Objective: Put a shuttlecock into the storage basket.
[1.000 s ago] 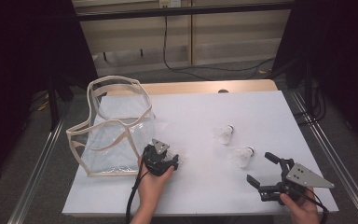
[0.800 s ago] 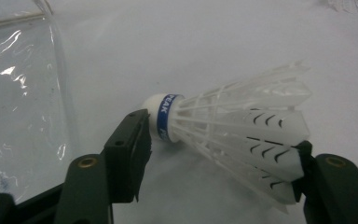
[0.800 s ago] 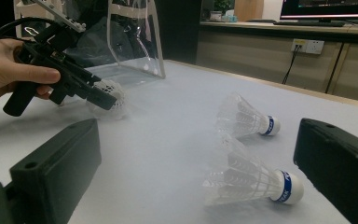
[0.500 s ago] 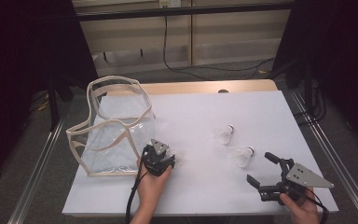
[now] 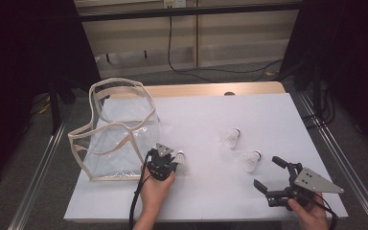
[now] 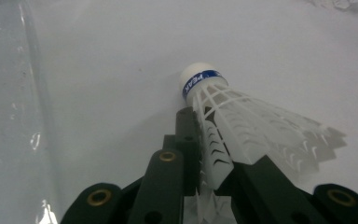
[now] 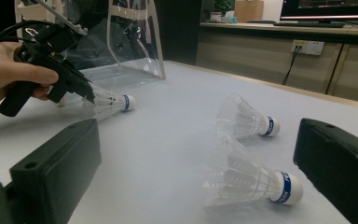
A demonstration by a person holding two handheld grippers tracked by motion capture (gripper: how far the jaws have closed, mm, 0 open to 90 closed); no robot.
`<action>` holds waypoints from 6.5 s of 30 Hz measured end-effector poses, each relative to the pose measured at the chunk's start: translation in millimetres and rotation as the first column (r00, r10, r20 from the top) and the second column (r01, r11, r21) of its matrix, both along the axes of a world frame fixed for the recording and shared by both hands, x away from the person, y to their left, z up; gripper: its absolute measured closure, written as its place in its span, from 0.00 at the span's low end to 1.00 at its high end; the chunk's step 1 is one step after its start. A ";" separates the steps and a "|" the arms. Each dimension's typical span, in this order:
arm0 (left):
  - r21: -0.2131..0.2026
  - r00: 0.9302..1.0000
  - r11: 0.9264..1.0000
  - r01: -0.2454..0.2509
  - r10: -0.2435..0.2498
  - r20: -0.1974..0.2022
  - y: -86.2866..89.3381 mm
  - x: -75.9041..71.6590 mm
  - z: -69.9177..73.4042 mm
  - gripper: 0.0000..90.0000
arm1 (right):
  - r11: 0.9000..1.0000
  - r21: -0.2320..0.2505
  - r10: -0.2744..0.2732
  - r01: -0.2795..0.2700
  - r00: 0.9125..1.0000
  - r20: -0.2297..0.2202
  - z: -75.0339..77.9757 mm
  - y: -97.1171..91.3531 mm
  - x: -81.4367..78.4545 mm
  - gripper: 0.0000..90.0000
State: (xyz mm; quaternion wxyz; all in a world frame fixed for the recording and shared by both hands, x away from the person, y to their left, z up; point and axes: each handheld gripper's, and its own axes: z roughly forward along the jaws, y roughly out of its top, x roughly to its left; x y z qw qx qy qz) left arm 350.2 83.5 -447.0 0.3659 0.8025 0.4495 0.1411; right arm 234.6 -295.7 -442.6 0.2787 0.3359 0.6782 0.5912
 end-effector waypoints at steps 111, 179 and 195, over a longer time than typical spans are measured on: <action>-0.041 0.938 0.967 0.250 -0.253 -0.239 -29.6 30.8 146.7 0.99 | 1.000 0.022 -0.005 0.004 1.000 0.002 0.9 -4.3 -0.6 0.00; -0.009 0.936 0.972 0.236 -0.230 -0.265 -17.5 51.0 198.3 0.99 | 1.000 0.023 -0.005 0.005 1.000 0.002 0.9 -5.3 -0.9 0.01; 0.001 0.938 0.973 0.233 -0.224 -0.264 -15.8 54.3 203.9 0.99 | 1.000 0.023 -0.006 0.006 1.000 0.004 1.0 -5.5 -1.1 0.00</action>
